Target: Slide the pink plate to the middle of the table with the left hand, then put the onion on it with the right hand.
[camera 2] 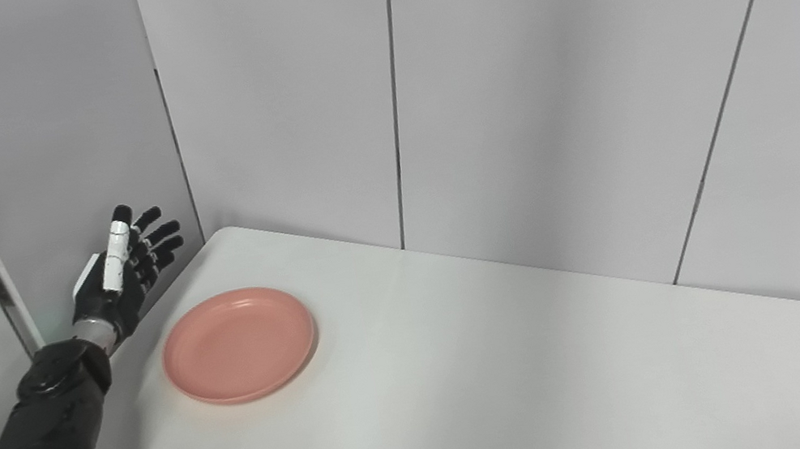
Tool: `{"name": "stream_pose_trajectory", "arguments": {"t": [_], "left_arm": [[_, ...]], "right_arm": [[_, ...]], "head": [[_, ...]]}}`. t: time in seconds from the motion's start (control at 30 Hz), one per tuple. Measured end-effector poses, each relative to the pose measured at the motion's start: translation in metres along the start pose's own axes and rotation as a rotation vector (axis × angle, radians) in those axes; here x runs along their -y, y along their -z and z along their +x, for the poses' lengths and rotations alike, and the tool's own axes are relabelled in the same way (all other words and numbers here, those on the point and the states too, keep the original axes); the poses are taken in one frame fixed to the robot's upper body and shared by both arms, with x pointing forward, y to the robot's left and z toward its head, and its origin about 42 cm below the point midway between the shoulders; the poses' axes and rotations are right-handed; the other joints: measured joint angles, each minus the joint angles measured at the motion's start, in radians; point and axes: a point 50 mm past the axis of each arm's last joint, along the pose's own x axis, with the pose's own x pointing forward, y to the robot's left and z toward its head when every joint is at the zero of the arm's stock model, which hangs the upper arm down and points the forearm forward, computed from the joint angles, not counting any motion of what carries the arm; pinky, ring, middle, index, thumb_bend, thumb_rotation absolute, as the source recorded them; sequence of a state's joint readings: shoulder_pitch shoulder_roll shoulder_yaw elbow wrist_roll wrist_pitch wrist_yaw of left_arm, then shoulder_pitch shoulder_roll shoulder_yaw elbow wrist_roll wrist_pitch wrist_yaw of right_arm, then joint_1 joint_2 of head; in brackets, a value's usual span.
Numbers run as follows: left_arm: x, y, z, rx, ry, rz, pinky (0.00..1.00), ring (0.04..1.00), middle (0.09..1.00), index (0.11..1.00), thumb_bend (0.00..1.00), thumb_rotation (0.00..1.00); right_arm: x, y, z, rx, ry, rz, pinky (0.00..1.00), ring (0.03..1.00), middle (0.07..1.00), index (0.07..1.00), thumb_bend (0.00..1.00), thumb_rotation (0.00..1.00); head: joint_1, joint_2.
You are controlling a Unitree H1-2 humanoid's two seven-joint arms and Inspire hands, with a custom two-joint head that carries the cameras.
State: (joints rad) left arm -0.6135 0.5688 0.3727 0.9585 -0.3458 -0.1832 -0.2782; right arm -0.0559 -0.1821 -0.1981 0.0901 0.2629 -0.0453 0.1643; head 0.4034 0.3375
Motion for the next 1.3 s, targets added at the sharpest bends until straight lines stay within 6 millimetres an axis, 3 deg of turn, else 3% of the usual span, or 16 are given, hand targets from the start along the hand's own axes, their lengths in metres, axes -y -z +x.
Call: {"name": "stream_pose_trajectory", "arguments": {"t": [0.23, 0.47, 0.8, 1.3], "left_arm": [[0.018, 0.004, 0.000, 0.009, 0.025, -0.001, 0.87, 0.836, 0.828, 0.872, 0.84, 0.97], [0.030, 0.021, -0.006, -0.028, 0.045, 0.013, 0.89, 0.833, 0.817, 0.858, 0.85, 0.98], [0.023, 0.034, -0.016, -0.060, 0.034, 0.017, 0.90, 0.841, 0.825, 0.868, 0.85, 0.98], [0.014, 0.034, -0.019, -0.060, 0.016, 0.014, 0.87, 0.825, 0.823, 0.867, 0.84, 0.98]], "right_arm": [[0.000, 0.000, -0.001, 0.000, 0.003, -0.007, 1.00, 1.000, 0.971, 1.000, 0.68, 1.00], [-0.001, -0.001, -0.001, 0.003, 0.001, -0.006, 1.00, 1.000, 0.970, 1.000, 0.69, 1.00], [0.000, -0.001, -0.002, 0.002, 0.003, -0.007, 1.00, 1.000, 0.968, 1.000, 0.71, 1.00], [0.000, -0.001, -0.002, 0.002, 0.003, -0.008, 1.00, 1.000, 0.974, 1.000, 0.72, 1.00]], "head": [[-0.006, 0.006], [-0.006, 0.015], [-0.003, 0.020], [0.002, 0.015]]}}
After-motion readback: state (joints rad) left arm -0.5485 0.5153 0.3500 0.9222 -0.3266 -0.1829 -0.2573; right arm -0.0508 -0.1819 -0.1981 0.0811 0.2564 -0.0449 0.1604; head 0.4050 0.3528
